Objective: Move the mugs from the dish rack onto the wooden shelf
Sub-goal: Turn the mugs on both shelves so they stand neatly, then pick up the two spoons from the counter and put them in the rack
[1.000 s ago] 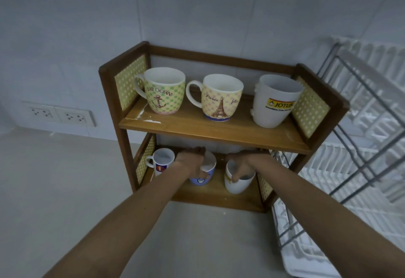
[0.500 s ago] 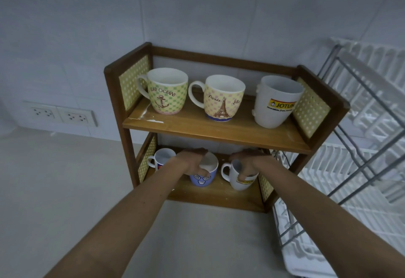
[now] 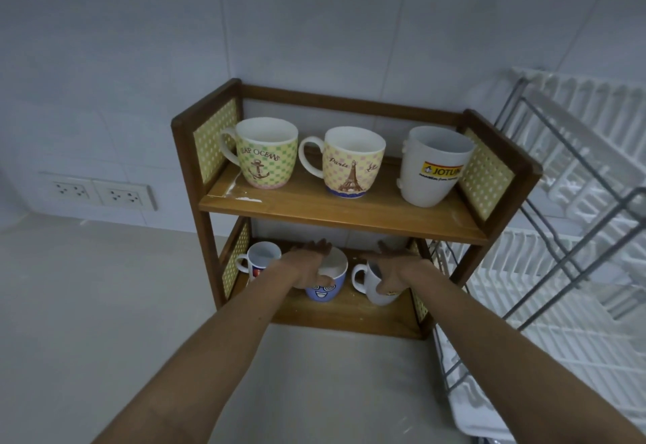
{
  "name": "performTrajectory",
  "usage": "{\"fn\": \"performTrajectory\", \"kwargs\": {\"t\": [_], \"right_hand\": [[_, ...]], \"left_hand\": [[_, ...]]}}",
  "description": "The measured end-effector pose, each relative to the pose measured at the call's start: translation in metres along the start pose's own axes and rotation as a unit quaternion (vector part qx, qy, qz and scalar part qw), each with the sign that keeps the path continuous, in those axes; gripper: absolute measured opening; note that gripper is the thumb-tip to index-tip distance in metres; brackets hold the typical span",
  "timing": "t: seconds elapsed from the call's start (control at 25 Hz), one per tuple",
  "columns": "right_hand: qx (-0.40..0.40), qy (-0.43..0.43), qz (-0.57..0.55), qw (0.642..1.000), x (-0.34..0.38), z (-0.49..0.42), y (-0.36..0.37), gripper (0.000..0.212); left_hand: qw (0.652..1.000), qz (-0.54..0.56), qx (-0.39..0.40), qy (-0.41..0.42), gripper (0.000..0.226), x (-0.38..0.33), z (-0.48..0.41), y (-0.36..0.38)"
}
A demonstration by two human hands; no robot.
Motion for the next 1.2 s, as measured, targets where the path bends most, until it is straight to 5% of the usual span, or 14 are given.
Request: {"fn": "performTrajectory", "kwargs": {"t": [0.12,0.24,0.4,0.56,0.84,1.04,1.2], "right_hand": [[-0.138,0.024,-0.068,0.988,0.011,0.026,0.011,0.091],[-0.277,-0.025,-0.218,0.936,0.028,0.084,0.046,0.087],[-0.345,-0.086,-0.306,0.883,0.026,0.175,0.108,0.064],[-0.386,-0.027,-0.313,0.868,-0.021,0.232,0.151,0.039],[-0.329,0.069,-0.315,0.887,-0.103,0.269,0.228,0.015],[-0.182,0.019,-0.265,0.947,-0.127,0.247,0.258,0.025],[-0.138,-0.027,-0.253,0.957,-0.136,0.235,0.258,0.02]], "left_hand": [[0.993,0.006,-0.114,-0.012,0.085,-0.005,0.031,0.019],[0.977,0.055,-0.204,-0.014,0.078,-0.025,0.081,0.069],[0.977,0.077,-0.196,0.019,0.061,-0.079,0.124,0.124],[0.955,0.137,-0.233,0.122,0.046,-0.161,0.144,0.125],[0.954,0.119,-0.15,0.231,0.044,-0.294,0.157,0.174],[0.985,0.017,-0.067,0.155,0.056,-0.333,0.135,0.212],[0.991,-0.025,-0.088,0.097,0.043,-0.347,0.125,0.217]]}}
Point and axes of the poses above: each hand's wrist, its own z-axis away from the middle knuckle, its own y-axis out of the palm, x = y × z, the point moved 9 cm from there along -z, towards the middle knuckle, and after that the axes turned 1 degree about y, right-handed, at the moved point
